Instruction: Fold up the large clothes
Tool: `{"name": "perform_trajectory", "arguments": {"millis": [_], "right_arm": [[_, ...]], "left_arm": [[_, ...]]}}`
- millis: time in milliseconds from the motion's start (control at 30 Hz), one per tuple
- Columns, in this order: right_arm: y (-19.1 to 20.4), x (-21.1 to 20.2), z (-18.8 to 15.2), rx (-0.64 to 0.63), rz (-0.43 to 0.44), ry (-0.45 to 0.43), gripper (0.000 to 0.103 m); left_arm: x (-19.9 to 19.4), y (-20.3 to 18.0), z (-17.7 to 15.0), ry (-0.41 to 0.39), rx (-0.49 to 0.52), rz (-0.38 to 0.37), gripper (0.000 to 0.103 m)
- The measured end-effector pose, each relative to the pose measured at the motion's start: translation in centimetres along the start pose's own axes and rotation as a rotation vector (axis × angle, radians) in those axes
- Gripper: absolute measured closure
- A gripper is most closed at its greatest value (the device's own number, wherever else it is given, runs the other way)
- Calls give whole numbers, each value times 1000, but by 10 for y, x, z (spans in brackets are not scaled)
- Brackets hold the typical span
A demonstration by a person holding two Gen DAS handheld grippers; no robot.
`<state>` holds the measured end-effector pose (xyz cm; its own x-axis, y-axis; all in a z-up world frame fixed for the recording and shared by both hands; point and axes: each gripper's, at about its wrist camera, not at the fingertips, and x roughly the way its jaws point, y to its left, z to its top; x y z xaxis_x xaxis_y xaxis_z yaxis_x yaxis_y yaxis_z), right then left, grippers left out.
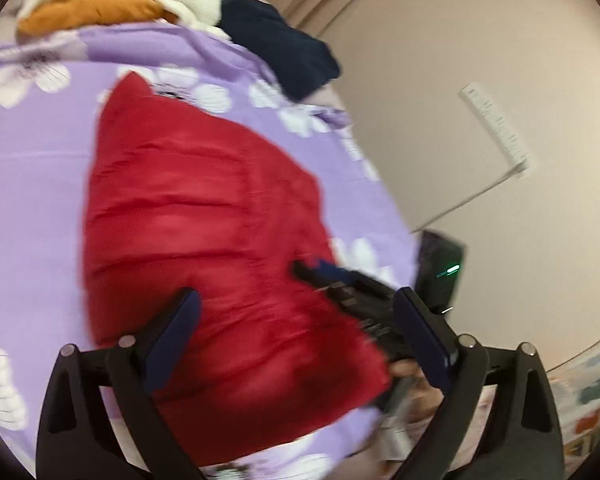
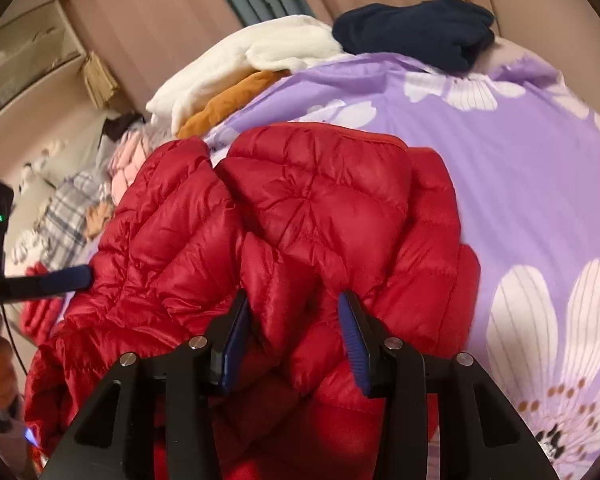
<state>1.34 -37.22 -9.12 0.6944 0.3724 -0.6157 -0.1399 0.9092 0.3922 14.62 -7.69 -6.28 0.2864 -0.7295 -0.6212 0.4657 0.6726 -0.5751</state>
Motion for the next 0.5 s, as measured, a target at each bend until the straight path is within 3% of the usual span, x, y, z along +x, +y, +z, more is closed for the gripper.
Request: {"name": "perform_trajectory", "arguments": {"millis": [100, 233, 300, 400, 500], "right_arm": [[7, -6, 1, 0, -5, -18, 60], [22, -21, 7, -18, -46, -49, 60], [35, -34, 10, -58, -68, -83, 60], [57, -56, 9, -127, -26, -133, 60], [68, -58, 6, -185, -32, -126, 60]], "left_arm": [[10, 0, -6, 8, 79, 132, 23], [24, -10, -16, 11, 230, 263, 24], [29, -7, -18, 20, 256, 275, 25], [29, 4, -19, 23, 249, 263, 25], [33, 9, -22, 34, 251, 267, 25]]}}
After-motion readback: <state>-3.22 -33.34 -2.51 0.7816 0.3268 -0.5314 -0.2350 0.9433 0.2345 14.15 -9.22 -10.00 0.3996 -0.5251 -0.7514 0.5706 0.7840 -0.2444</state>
